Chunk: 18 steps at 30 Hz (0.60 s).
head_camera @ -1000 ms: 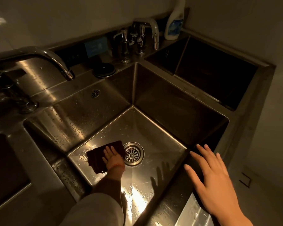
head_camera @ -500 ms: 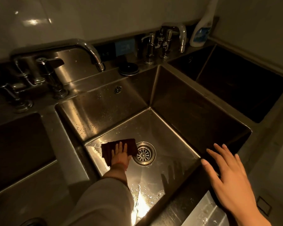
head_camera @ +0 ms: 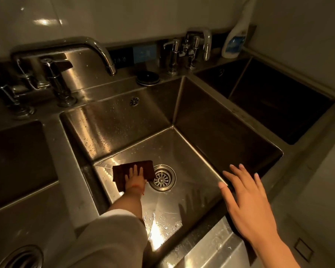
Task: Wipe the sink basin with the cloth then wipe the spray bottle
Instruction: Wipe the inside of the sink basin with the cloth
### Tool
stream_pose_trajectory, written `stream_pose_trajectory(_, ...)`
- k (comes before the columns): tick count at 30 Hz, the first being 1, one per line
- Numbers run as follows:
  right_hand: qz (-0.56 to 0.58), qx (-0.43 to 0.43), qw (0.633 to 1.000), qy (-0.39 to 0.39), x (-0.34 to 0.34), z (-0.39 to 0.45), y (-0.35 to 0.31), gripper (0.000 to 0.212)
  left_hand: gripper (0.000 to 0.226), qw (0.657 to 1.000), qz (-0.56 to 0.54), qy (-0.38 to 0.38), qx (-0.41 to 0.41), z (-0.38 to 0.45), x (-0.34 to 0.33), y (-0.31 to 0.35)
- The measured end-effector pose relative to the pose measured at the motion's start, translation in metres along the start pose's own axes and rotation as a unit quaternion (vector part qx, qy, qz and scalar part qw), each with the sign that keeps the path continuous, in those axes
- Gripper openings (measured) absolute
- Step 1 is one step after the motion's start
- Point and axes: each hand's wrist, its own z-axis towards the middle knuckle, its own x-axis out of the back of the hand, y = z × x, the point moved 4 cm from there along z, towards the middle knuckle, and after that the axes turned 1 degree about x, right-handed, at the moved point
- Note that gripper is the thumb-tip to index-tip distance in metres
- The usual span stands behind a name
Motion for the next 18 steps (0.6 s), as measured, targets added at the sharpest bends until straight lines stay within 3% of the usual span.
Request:
stream_pose_trajectory(10, -0.007, 0.023, 0.999, -0.022, 0.0, -0.002, 0.001, 0.066, 0.071, 1.0, 0.004, -0.007, 0.015, -0.014, -0.007, 0.003)
stream_pose_trajectory(18, -0.011, 0.025, 0.999, -0.021, -0.005, 0.003, 0.004, 0.065, 0.094, 0.999, 0.017, -0.004, 0.048, -0.007, -0.014, 0.004)
